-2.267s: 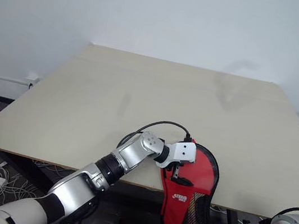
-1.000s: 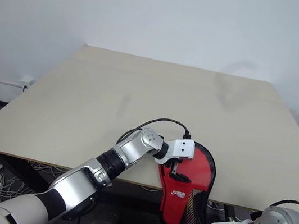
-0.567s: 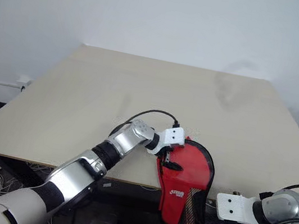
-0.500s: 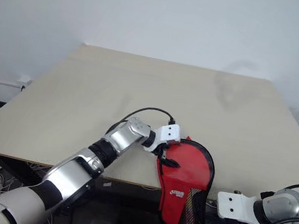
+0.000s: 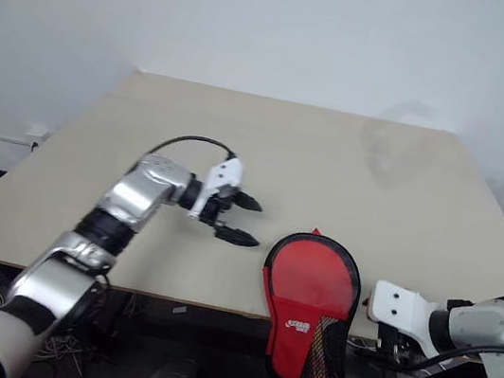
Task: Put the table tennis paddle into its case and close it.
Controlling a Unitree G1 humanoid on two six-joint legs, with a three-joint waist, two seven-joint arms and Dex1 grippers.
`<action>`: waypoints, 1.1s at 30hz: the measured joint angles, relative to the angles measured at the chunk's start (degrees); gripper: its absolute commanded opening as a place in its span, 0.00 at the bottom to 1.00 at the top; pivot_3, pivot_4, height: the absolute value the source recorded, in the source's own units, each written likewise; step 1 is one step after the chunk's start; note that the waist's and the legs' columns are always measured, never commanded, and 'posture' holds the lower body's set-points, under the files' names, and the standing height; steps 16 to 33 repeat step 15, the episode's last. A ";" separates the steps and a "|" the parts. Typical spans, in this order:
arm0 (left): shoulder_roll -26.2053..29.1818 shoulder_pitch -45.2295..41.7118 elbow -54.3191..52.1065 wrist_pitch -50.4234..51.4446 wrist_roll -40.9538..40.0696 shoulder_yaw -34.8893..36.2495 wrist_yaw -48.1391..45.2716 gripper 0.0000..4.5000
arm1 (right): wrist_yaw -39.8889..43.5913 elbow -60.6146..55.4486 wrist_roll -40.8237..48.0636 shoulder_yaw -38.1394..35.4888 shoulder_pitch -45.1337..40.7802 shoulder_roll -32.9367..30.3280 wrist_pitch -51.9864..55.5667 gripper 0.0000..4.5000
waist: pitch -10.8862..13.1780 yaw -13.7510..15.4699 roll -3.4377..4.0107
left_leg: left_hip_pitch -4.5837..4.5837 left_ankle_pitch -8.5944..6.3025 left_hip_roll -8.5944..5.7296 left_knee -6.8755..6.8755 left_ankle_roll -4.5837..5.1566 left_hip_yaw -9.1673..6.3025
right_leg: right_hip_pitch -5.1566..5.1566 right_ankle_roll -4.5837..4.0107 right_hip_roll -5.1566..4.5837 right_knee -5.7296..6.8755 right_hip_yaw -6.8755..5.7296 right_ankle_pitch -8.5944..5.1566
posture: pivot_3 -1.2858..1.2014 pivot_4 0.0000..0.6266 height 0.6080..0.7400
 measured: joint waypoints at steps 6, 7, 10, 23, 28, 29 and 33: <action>14.03 7.34 -8.02 2.53 -3.67 3.93 -4.06 1.00 | -2.38 -1.27 5.29 -3.15 -6.48 1.94 6.37 1.00 | 0.06 0.15 0.01 | 0.01 0.00 0.07 0.01 -0.01 0.05 | -0.01 -0.07 -0.03 0.00 -0.01 0.04 | 0.52 0.00 1.00; 15.82 8.59 -8.31 2.56 -3.66 4.50 -3.99 1.00 | -2.71 -1.71 5.51 -3.13 -7.07 1.94 6.89 1.00 | 0.06 0.23 0.01 | 0.01 0.00 0.07 -0.01 -0.01 0.05 | 0.00 -0.07 -0.05 -0.01 -0.02 0.04 | 0.52 0.00 1.00; 19.23 13.25 -9.32 2.56 -3.62 5.12 -2.86 1.00 | -2.94 -1.68 5.96 -3.08 -7.40 1.88 7.90 1.00 | 0.06 0.33 0.02 | -0.02 0.00 0.07 -0.05 0.00 0.14 | -0.05 -0.08 -0.13 -0.02 0.00 0.04 | 0.52 0.00 1.00; 20.94 19.96 -14.53 4.05 -3.86 5.13 -0.74 1.00 | -3.88 -1.63 5.92 -2.10 -7.61 1.79 9.37 1.00 | 0.06 0.31 0.01 | -0.06 -0.01 0.16 -0.20 -0.02 0.22 | -0.23 -0.13 -0.14 -0.01 0.02 0.07 | 0.52 0.00 1.00; 20.94 19.96 -14.53 4.05 -3.86 5.13 -0.74 1.00 | -3.88 -1.63 5.92 -2.10 -7.61 1.79 9.37 1.00 | 0.06 0.31 0.01 | -0.06 -0.01 0.16 -0.20 -0.02 0.22 | -0.23 -0.13 -0.14 -0.01 0.02 0.07 | 0.52 0.00 1.00; 20.94 19.96 -14.53 4.05 -3.86 5.13 -0.74 1.00 | -3.88 -1.63 5.92 -2.10 -7.61 1.79 9.37 1.00 | 0.06 0.31 0.01 | -0.06 -0.01 0.16 -0.20 -0.02 0.22 | -0.23 -0.13 -0.14 -0.01 0.02 0.07 | 0.52 0.00 1.00; 20.94 19.96 -14.53 4.05 -3.86 5.13 -0.74 1.00 | -3.88 -1.63 5.92 -2.10 -7.61 1.79 9.37 1.00 | 0.06 0.31 0.01 | -0.06 -0.01 0.16 -0.20 -0.02 0.22 | -0.23 -0.13 -0.14 -0.01 0.02 0.07 | 0.52 0.00 1.00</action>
